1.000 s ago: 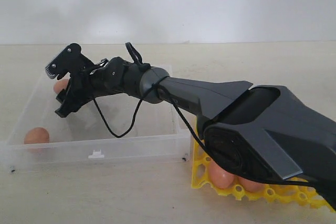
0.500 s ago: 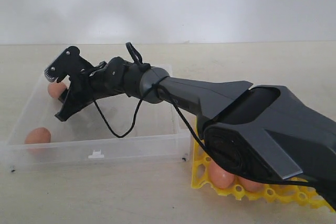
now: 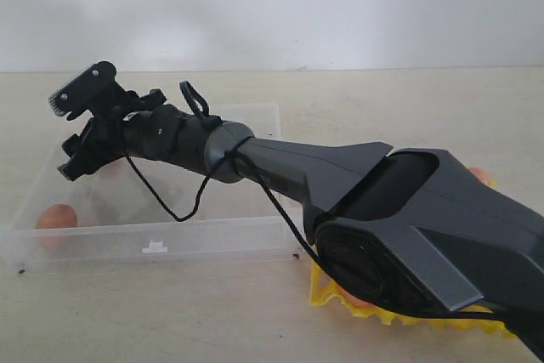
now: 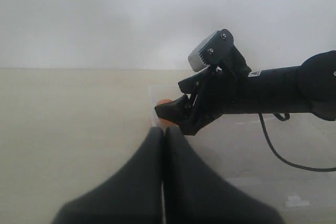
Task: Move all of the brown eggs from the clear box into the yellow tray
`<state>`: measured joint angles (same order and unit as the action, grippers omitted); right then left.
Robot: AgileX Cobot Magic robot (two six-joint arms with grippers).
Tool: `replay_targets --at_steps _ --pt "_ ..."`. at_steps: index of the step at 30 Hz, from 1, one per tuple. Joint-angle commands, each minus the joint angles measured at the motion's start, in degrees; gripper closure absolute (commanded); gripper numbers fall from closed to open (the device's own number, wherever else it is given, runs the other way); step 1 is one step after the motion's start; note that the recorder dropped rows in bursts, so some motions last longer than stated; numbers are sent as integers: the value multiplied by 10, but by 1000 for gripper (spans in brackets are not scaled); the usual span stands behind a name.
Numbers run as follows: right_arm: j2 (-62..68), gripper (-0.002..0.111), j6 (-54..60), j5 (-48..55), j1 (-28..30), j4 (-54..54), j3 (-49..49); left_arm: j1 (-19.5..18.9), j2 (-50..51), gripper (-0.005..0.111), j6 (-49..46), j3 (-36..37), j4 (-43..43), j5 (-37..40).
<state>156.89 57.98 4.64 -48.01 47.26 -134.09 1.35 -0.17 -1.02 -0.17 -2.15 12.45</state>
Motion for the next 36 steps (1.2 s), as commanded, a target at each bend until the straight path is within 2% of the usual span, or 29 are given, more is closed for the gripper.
replay_targets --at_steps 1,5,11,12,14,16,17,22,26,29,32,34,36 --pt "-3 37 -108 17 7 4 -3 5 2 111 -1 2 0 -5" --pt "-3 52 -166 88 14 4 -3 5 2 111 -1 2 0 -5" --pt "-3 55 -185 105 17 0 -3 5 2 111 -1 2 0 -5" --pt "-3 59 -185 113 17 0 -3 5 2 111 -1 2 0 -5" --pt "-3 77 -185 128 17 0 -3 5 2 111 -1 2 0 -5" --pt "-3 104 -185 156 17 -12 -3 5 2 111 -1 2 0 -5" --pt "-4 108 -187 165 17 -26 -3 5 2 111 -1 2 0 -5" --pt "-20 109 -234 221 17 -143 -3 5 2 111 -1 2 0 -5" --pt "-50 109 -391 319 17 -321 -3 5 2 111 -1 2 0 -5" --pt "-74 109 -493 441 17 -443 -3 5 2 111 -1 2 0 -5" --pt "-101 109 -498 595 17 -477 -3 5 2 111 -1 2 0 -5" --pt "-117 109 -482 653 16 -479 -3 5 2 111 -1 2 0 -5" --pt "-132 109 -481 653 16 -479 -3 5 2 111 -1 2 0 -5"
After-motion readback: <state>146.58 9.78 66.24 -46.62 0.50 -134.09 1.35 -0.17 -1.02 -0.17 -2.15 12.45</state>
